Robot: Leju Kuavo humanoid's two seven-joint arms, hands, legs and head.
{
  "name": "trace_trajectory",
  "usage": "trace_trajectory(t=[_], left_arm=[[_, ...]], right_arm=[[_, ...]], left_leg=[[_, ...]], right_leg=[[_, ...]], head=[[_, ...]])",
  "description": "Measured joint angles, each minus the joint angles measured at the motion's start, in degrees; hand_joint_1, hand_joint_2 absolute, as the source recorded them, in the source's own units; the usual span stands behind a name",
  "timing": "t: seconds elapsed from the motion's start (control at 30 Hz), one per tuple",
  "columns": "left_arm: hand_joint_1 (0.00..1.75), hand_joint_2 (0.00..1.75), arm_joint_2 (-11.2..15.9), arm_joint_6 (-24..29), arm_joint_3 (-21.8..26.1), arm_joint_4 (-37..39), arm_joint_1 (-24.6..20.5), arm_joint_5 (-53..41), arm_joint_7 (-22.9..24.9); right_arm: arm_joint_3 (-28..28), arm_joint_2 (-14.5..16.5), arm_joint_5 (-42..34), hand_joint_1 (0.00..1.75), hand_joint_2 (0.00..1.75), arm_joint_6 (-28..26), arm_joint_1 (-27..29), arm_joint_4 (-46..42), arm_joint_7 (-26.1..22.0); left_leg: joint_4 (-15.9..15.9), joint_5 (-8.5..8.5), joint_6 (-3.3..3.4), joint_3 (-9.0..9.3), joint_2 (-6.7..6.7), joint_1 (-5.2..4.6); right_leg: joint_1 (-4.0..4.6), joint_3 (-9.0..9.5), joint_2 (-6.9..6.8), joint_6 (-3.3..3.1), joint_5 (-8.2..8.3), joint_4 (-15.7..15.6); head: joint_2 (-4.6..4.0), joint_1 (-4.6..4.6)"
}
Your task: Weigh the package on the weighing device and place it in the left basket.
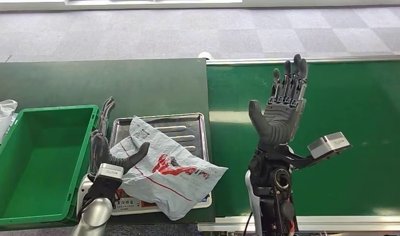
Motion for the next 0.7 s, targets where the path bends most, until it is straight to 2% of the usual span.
trace_trajectory(t=[0.07, 0.13, 0.33, 0.7], left_arm=[[0.0, 1.75, 0.9, -2.33, -0.43, 2.27, 0.03, -9.4, 7.23], [0.0, 1.75, 1.73, -3.55, -0.6, 5.18, 0.06, -14.89, 11.07], [0.0, 1.75, 2.44, -4.16, -0.93, 10.02, -0.66, -16.55, 11.16], [0.0, 1.75, 2.87, -5.42, -1.6, 12.91, -2.35, -18.59, 12.23]], right_arm=[[-1.21, -0.04, 0.86, 0.0, 1.75, -0.55, 1.89, -2.77, -0.21], [-2.14, -0.02, 1.41, 0.0, 1.75, -0.82, 3.23, -4.86, -0.26], [-3.75, 0.0, 1.93, 0.0, 1.75, -1.03, 5.19, -8.7, -0.26], [-5.32, 0.46, 2.53, 0.0, 1.75, -1.03, 6.25, -10.89, -0.22]], left_leg=[[0.0, 0.0, 0.0, 0.01, 0.03, 0.01], [-0.01, 0.0, 0.0, 0.01, 0.08, 0.02], [-0.01, 0.0, -0.01, 0.01, 0.08, 0.04], [-0.01, 0.01, 0.0, 0.05, 0.05, 0.02]], right_leg=[[0.01, -0.01, 0.03, 0.0, 0.0, 0.0], [0.03, -0.04, 0.08, -0.01, 0.0, 0.0], [0.04, -0.02, 0.11, -0.01, 0.0, 0.01], [0.02, 0.05, 0.1, 0.0, 0.0, 0.01]], head=[[0.0, -0.01], [0.0, -0.02], [0.0, -0.01], [0.0, -0.01]])
